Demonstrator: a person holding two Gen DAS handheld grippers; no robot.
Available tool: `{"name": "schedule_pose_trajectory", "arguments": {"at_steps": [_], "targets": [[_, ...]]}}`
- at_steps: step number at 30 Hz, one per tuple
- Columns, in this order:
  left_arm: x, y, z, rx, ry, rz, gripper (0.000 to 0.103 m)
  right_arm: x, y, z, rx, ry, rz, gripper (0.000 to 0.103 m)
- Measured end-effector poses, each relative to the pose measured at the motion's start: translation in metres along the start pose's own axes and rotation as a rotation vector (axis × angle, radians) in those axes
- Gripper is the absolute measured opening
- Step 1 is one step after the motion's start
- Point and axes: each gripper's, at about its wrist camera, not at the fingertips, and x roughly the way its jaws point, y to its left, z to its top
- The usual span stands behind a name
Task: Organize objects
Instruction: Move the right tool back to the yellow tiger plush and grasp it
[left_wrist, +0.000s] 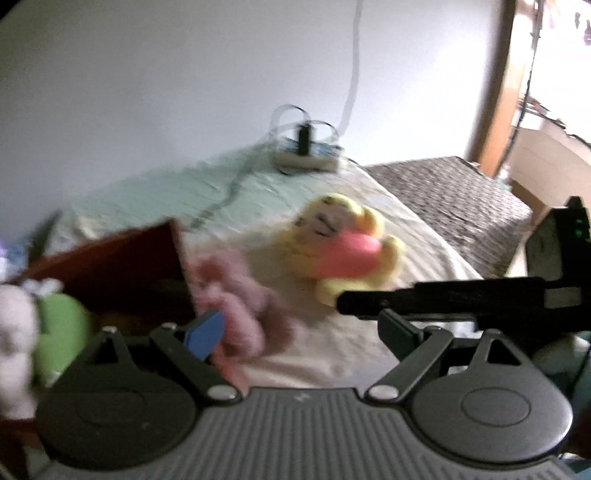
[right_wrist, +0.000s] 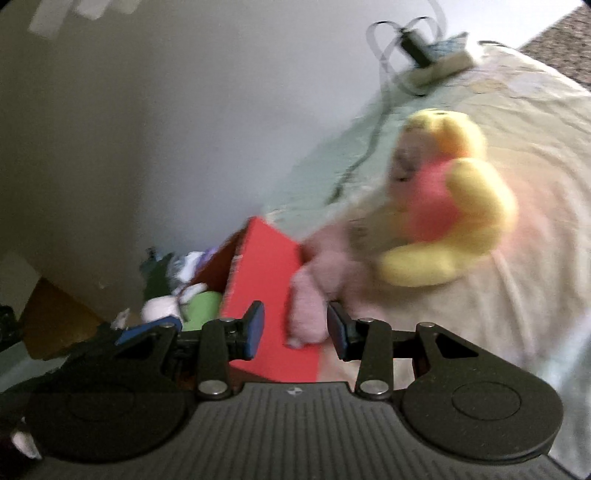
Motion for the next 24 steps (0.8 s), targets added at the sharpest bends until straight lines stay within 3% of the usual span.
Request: {"name": "schedule_pose_trajectory", "arguments": {"at_steps": [8, 14, 24], "targets": [[0.051, -0.026, 0.006, -0.006, 0.080, -0.155, 0.090, -0.030, -0.044, 0.024, 0.085, -0.140, -0.155, 0.049], [0.084, -0.026, 0.023, -0.064, 0.104, -0.262, 0.090, -0.050, -0.077, 0.055, 0.184, -0.251, -0.176, 0.050], [0.153, -0.016, 0.050, -0.172, 0.160, -0.342, 0.090, -0.012, -0.105, 0.088, 0.204, -0.200, -0.184, 0.056]]}}
